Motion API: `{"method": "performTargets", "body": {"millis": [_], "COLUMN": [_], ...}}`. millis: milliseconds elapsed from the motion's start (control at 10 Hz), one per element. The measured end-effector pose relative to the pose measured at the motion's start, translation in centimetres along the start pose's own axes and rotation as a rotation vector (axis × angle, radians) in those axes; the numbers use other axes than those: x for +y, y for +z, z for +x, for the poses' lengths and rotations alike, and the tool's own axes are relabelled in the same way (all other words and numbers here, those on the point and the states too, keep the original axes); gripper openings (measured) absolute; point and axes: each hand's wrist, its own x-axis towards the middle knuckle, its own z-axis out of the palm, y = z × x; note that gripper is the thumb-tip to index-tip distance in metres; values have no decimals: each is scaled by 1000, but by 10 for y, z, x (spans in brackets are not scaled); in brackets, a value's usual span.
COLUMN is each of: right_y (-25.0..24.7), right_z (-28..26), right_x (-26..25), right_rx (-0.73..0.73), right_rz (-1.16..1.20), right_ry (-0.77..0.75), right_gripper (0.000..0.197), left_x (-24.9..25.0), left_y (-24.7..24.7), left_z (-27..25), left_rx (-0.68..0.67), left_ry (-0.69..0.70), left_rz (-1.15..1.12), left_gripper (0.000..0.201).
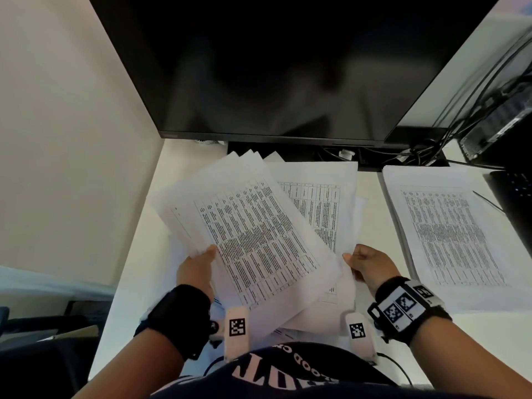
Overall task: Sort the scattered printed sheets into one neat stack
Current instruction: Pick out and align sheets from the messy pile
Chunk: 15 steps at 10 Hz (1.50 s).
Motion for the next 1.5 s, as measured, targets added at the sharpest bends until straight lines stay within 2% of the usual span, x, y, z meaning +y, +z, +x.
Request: {"method": "performTargets", "body": {"millis": [100,200,300,400,500,600,700,800,1000,1100,1200,1300,1400,1500], "right_y": [-4,-1,5,10,13,10,-2,-16,-39,-54,-66,-62,-40,-11], "right_z": [-2,-6,-10,-11,-18,-24,-19,-8,9,18,27,26,15,3], "right_x": [1,-3,-5,-3,-2,-4,-8,-15,-39,-37,-29,-27,-34,-39], "right_rx": [-25,-86,-105,-88,-173,-276,-239,-155,116,184,119,86,-14,-8], "right_rz": [165,180,120,148,225,74,-111,-206,-596,-484,-93,81,136,48], "right_ry": [133,214,237,229,238,194,134,124,24,58,133,145,115,27], "right_gripper": [28,32,33,21,37,63,60,45,36,34,34,23,22,28], "left_x": [-5,-1,0,-6,-10,-5,4,22,50,57,57,51,43,31], "left_y": [1,3,8,12,11,5,-13,-27,-48,-56,-60,-56,-41,-20], "left_z": [2,-4,-1,11,18,15,26,27,30,28,25,17,9,6], "left_rx": [-89,-183,-175,-73,-44,-3,61,123,250,292,277,181,74,-18], "left_ry": [-33,-25,-10,45,92,124,174,250,361,391,424,435,421,385], "left_rz": [-134,-238,-208,-80,-26,23,78,163,437,532,530,437,384,381], "left_gripper": [42,35,33,43,39,49,75,55,47,42,41,39,34,47]}}
